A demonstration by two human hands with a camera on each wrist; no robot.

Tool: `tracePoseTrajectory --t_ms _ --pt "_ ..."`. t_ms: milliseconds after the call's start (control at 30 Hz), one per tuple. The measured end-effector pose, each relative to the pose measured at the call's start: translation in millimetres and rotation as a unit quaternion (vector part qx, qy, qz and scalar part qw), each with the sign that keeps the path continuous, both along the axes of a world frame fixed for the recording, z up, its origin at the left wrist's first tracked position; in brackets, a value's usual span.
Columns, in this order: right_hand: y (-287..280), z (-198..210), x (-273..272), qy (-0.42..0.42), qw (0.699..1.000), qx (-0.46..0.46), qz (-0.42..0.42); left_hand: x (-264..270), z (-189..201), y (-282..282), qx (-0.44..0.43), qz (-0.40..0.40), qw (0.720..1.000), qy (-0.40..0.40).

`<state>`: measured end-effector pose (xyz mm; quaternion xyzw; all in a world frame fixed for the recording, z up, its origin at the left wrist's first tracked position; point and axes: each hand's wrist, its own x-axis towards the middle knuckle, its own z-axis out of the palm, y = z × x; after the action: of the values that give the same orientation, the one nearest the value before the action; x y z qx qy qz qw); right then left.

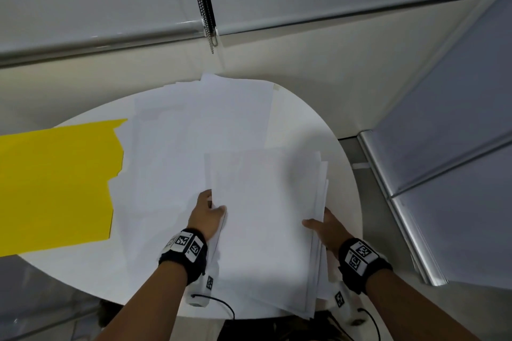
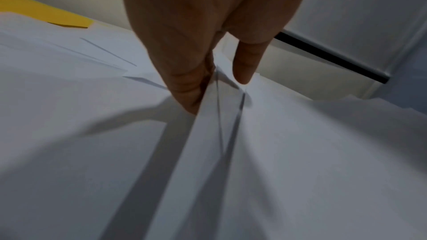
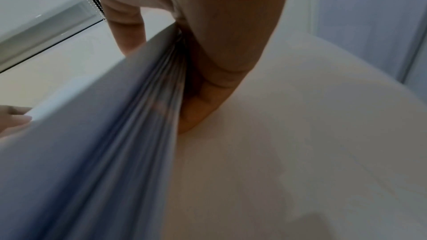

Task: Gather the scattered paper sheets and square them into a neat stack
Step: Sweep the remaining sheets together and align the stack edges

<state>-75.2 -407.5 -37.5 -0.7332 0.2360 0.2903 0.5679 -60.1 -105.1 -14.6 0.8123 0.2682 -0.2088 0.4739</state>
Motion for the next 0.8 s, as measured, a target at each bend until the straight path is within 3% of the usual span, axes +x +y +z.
tracePoseTrajectory --t_ms 200,333,433,567,633,733,800 --pt "4.4 3.8 7.4 0.014 0.999 -0.039 0.006 0.3 -0.2 -21.5 0.018 -0.091 0.996 0.018" --pt "4.7 9.9 17.7 0.01 0.999 -0.05 0.011 8.6 -0.7 -22.9 0.028 -0.059 0.997 -0.029" --pt "7.6 12.1 20.6 0.012 0.999 -0.033 0.011 4.7 -1.3 -30.2 0.026 -0.117 0.993 0.01" --pt "5.2 9.4 20.8 0.003 1.0 -0.026 0.014 9.1 -2.3 -28.9 0.015 -0.032 0.999 -0.003" --pt "3.7 7.7 20.2 -0.008 0.999 -0.034 0.0 13.8 -4.2 -25.8 0.007 -0.081 0.996 0.021" --pt "4.6 8.1 17.8 -0.025 0.999 -0.038 -0.027 13.8 -3.5 -25.0 0.036 -0.053 0.998 0.017" --pt "5.3 7.4 15.5 -0.026 0.998 -0.051 -0.036 11.0 0.2 -28.2 0.049 -0.106 0.993 0.034"
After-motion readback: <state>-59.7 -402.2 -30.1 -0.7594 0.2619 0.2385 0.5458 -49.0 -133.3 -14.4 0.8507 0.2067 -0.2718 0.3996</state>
